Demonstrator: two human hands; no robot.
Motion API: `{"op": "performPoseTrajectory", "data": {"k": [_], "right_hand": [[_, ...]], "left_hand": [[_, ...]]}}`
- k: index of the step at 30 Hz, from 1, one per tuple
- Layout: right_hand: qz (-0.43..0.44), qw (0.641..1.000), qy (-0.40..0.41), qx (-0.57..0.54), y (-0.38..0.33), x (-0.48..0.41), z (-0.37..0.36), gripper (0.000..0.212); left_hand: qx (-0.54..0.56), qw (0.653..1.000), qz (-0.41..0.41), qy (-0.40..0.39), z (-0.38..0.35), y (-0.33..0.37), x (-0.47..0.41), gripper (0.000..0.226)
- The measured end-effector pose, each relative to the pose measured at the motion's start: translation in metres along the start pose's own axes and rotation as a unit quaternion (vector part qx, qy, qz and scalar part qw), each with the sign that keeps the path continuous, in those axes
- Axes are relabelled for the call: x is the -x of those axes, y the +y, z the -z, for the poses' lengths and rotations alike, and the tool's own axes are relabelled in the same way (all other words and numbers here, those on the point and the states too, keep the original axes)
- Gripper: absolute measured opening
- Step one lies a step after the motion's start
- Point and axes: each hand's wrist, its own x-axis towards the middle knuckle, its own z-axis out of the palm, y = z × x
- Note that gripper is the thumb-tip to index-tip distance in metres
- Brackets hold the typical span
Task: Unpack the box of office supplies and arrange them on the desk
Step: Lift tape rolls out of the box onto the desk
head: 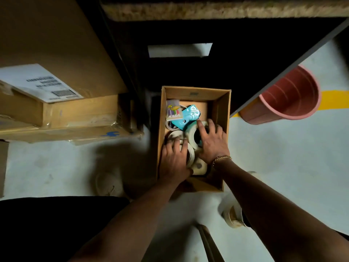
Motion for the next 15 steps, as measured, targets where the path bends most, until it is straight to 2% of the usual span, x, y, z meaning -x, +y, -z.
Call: {"op": "performPoseTrajectory", "data": {"k": [5, 11, 15], "right_hand": [[-0.011, 0.994, 0.09, -0.054, 0.002, 0.031, 0.068, 0.118], [0.008, 0.975, 0.183, -0.128, -0.003, 0.092, 0.164, 0.115], [0.023, 0.955, 0.243, -0.168, -0.016, 0.141, 0.233, 0.114]], "left_hand": [[-0.008, 0.999, -0.041, 0.017, 0.075, -0.008, 0.004, 0.116], [-0.002, 0.989, -0.063, 0.131, 0.19, -0.008, 0.045, 0.112], [0.042, 0.975, -0.075, 0.206, 0.264, -0.005, 0.087, 0.112]]}}
